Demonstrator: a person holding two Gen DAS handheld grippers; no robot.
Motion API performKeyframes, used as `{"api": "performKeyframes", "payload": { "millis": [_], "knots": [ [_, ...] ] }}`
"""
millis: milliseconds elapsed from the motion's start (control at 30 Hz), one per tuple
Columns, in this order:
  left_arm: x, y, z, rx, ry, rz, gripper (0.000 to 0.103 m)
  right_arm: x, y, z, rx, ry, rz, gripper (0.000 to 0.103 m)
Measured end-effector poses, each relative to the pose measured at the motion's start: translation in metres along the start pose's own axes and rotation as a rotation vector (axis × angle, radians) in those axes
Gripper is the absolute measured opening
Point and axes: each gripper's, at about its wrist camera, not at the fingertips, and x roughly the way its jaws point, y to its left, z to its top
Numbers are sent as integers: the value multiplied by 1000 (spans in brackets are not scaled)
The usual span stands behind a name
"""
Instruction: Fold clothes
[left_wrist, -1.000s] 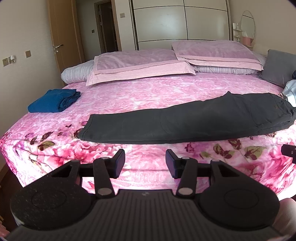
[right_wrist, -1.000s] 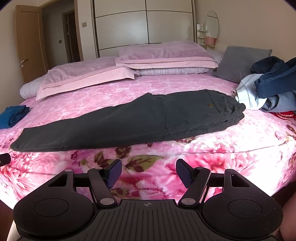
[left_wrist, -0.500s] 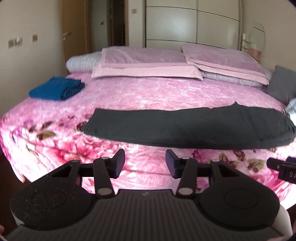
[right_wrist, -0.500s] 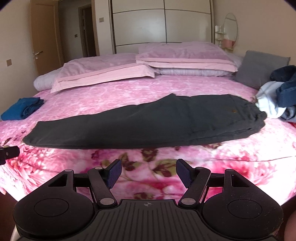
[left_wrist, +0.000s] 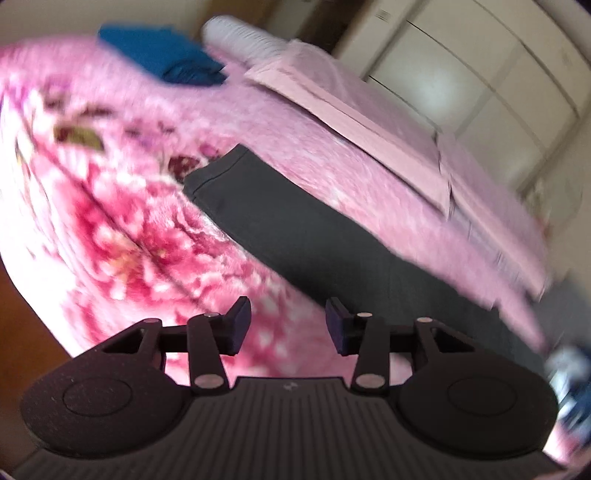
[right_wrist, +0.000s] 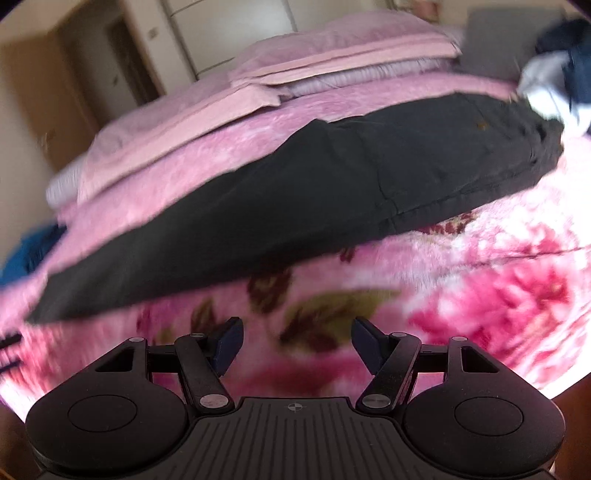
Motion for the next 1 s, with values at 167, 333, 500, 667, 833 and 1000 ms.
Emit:
{"api": "performKeyframes", "payload": {
  "millis": [167, 333, 500, 667, 833, 1000],
  "knots": [
    [39, 29, 15, -236, 37, -23, 41, 17, -24, 32, 113, -40, 49, 68],
    [62, 46, 24, -436, 17, -62, 45, 32, -26, 57, 112, -60, 60, 68],
    [78, 54, 25, -557, -14, -89, 48, 46, -26, 66, 110, -51, 50, 68],
    [75, 46, 8, -599, -105, -106, 50, 50, -22, 63, 81, -62, 38, 68],
    [78, 38, 2, -585, -141, -101, 52, 50, -23, 59, 69, -67, 45, 68],
    [81, 33, 2, -588, -164, -85, 52, 51, -22, 58, 55, -62, 42, 68]
  ]
}}
